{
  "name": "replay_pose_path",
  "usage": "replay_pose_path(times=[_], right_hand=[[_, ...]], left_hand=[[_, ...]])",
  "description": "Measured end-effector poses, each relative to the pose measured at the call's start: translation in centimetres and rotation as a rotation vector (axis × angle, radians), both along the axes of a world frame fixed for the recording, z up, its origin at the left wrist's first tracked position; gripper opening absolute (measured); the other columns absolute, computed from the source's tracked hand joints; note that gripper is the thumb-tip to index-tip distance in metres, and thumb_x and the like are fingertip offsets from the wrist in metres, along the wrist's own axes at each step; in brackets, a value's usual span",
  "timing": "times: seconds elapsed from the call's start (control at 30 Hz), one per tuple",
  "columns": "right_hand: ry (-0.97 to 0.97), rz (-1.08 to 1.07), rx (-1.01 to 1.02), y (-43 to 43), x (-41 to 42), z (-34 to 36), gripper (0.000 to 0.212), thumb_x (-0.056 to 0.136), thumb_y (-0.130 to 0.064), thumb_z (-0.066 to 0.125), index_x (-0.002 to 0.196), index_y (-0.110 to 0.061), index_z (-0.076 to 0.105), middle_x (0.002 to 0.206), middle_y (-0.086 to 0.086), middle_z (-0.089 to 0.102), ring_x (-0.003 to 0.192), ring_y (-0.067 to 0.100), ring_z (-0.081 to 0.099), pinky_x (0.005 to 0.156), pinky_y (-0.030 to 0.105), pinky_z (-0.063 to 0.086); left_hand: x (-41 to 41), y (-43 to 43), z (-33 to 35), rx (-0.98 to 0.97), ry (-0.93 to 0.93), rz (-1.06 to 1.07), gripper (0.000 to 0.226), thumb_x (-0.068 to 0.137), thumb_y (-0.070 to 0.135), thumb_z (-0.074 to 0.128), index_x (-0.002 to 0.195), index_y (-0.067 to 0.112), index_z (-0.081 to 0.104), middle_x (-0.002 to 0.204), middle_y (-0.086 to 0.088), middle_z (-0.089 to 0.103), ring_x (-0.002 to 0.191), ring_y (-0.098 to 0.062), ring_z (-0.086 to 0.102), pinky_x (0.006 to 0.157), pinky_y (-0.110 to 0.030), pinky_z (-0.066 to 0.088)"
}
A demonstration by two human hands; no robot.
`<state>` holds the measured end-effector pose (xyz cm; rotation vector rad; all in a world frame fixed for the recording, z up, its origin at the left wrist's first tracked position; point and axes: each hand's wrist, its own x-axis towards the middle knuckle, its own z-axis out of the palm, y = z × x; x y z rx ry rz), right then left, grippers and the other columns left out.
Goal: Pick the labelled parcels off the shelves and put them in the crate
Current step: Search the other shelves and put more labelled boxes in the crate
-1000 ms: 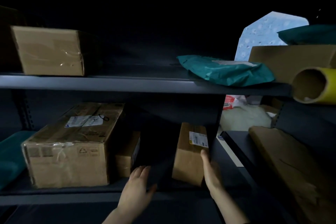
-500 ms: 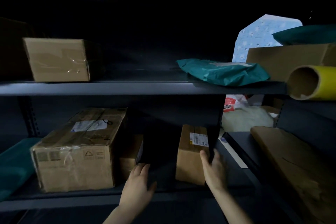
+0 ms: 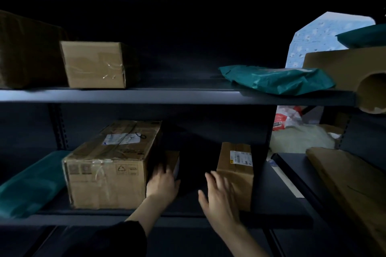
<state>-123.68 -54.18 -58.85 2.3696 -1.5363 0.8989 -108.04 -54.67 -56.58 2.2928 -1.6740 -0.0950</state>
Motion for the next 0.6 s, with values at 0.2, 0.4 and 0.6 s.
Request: replay_pose_path(times=[0.2,0.4,0.6], right_hand=[[0.038,0.015,0.02,-0.3,-0.5,-0.4,0.045,0.062,-0.044,0.068,0.1,-0.019,0.071,0.099,-0.003,0.07,0.087,0.013,0.069,0.066,0.025,0.057],[-0.048,0.057,0.13,0.2,-1.1,-0.8,0.047,0.077,-0.042,0.042,0.101,-0.013,0.069,0.098,0.0,0.069,0.086,0.016,0.069,0.066,0.027,0.058],[-0.261,0.16,0.284,1.1,-0.2,-1.2,0.05,0.097,-0.036,0.039,0.141,-0.012,0.036,0.135,0.002,0.045,0.126,0.015,0.043,0.1,0.024,0.038]], left_hand=[[-0.6,-0.8,0.2,0.022,0.039,0.063,0.046,0.094,0.034,0.046,0.135,0.02,0.03,0.132,-0.016,0.042,0.121,-0.032,0.043,0.091,-0.038,0.045],[-2.4,2.5,-1.6,-0.185,0.328,0.077,0.056,0.095,0.034,0.046,0.143,0.013,0.025,0.14,-0.019,0.032,0.129,-0.033,0.031,0.103,-0.037,0.034],[-2.4,4.9,-3.4,-0.384,0.81,0.005,0.049,0.095,0.03,0.049,0.138,0.017,0.031,0.134,-0.013,0.036,0.122,-0.025,0.039,0.096,-0.039,0.047]])
